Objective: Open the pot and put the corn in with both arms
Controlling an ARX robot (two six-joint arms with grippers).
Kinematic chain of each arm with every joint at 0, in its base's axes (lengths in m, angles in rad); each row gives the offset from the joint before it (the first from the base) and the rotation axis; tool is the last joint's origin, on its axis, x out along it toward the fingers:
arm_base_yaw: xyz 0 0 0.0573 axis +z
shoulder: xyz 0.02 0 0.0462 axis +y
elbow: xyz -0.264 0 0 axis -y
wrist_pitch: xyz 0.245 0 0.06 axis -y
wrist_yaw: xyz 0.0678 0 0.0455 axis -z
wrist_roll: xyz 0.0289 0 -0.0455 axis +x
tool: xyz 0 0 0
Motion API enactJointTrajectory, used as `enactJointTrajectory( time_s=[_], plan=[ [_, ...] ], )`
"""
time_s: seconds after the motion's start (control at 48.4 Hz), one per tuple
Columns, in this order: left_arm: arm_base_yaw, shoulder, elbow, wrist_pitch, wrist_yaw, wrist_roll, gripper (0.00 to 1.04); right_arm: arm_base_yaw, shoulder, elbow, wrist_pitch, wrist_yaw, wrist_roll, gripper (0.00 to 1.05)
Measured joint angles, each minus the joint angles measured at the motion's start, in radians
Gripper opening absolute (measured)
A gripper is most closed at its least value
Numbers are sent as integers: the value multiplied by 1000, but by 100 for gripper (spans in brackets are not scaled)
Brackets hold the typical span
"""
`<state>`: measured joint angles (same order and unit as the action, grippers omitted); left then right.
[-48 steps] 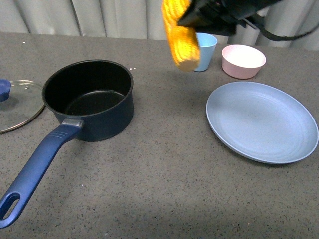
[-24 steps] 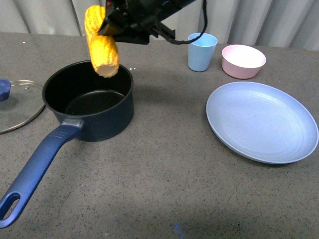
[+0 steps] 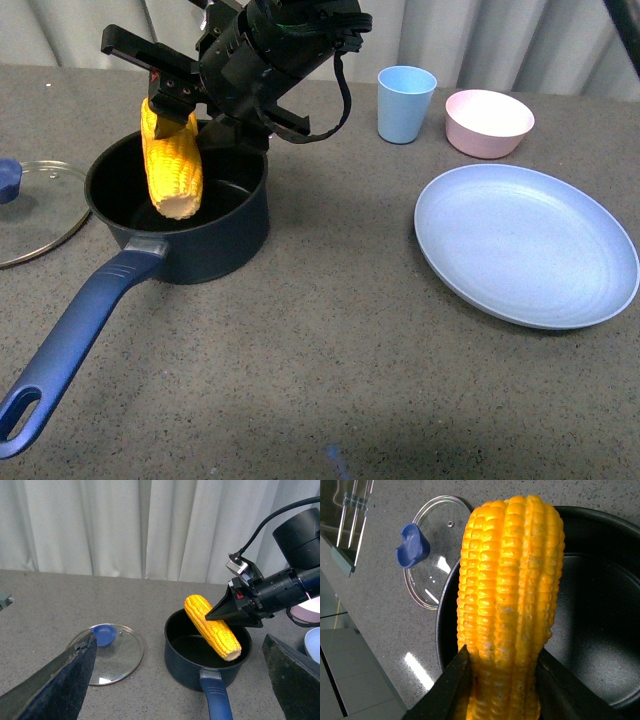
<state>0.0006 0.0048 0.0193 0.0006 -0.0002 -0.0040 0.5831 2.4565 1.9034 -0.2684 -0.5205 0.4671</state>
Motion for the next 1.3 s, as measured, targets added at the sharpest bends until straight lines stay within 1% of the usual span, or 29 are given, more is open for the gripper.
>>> enactJointTrajectory(
  time_s=[0.103,0.145,0.31,0.33,0.372,0.434,0.599,0.744,0.764,0.847,0.868,0.909,0.971,1.095,1.177,1.301],
  plan=[
    [0,0,0,0,0,0,98,-2,0,2,-7,8,0,51],
    [0,0,0,0,0,0,98,-5,0,2,-4,8,0,62],
    [0,0,0,0,0,0,98,-15,-6,-10,8,23,-1,97],
    [0,0,0,0,0,0,98,-16,-11,-16,14,24,0,97],
    [0,0,0,0,0,0,98,-21,-25,-40,31,33,-1,95],
    [0,0,0,0,0,0,98,-31,-71,-105,73,51,0,95],
    [0,0,0,0,0,0,98,-68,-209,-274,199,168,-10,95],
    [0,0,0,0,0,0,98,-127,-396,-493,364,378,-29,95],
    [0,0,0,0,0,0,98,-131,-409,-509,375,386,-31,95],
    [0,0,0,0,0,0,98,-163,-511,-641,449,509,-69,95],
    [0,0,0,0,0,0,98,-166,-524,-659,458,524,-75,95],
    [0,0,0,0,0,0,98,-190,-598,-765,514,595,-108,95],
    [0,0,0,0,0,0,98,-214,-681,-892,580,660,-149,95],
    [0,0,0,0,0,0,98,-243,-798,-1056,628,732,-204,95],
    [0,0,0,0,0,0,98,-262,-929,-1211,661,780,-261,95],
    [0,0,0,0,0,0,98,-291,-1079,-1364,683,814,-298,95]
  ],
)
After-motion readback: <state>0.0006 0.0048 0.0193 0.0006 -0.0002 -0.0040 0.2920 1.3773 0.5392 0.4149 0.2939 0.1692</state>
